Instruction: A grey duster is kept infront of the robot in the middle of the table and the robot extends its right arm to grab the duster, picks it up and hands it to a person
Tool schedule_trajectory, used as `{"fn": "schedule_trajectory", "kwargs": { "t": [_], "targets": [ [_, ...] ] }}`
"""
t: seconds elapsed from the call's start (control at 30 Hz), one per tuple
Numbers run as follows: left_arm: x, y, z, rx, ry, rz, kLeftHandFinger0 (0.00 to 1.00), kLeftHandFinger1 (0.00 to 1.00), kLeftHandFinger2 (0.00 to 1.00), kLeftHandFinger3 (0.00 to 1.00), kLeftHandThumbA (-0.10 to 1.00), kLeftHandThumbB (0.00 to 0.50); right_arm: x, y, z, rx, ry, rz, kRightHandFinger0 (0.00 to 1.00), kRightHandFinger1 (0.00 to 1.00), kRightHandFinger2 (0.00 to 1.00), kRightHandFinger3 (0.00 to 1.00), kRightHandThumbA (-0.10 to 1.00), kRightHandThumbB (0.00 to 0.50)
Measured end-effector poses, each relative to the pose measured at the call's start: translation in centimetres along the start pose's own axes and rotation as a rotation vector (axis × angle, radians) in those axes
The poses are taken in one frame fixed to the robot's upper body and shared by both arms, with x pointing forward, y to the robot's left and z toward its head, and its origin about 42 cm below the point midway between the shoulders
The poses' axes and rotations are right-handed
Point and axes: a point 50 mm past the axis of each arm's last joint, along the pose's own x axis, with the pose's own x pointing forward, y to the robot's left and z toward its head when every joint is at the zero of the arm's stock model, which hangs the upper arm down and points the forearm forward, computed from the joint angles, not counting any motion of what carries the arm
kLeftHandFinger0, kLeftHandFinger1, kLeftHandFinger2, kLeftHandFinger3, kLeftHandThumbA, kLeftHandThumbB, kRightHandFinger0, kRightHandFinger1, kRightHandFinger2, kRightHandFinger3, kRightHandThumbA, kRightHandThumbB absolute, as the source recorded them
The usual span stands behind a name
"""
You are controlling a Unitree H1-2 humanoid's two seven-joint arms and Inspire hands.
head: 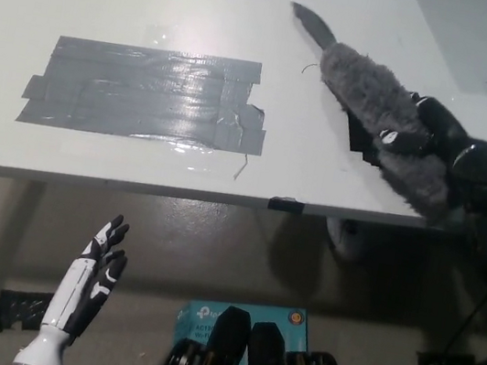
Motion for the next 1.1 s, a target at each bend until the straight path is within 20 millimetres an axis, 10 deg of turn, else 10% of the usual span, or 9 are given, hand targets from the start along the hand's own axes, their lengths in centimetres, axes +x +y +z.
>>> {"fn": "schedule_trajectory", "kwargs": {
  "t": [0.73, 1.1],
  "targets": [
    [-0.3, -0.2, -0.8, -0.002, 0.034, -0.006, 0.91, 1.0, 1.0, 1.0, 0.96, 0.246, -4.3, 6.8, -3.0, 0.575, -0.128, 0.113, 0.0, 0.4, 0.92, 1.0, -0.1, 0.125],
    [-0.4, -0.2, -1.1, -0.003, 0.045, -0.007, 0.92, 1.0, 1.0, 1.0, 0.96, 0.223, -6.6, 9.0, -3.9, 0.781, -0.169, 0.153, 0.0, 0.35, 0.79, 1.0, -0.1, 0.123]
  ]
}}
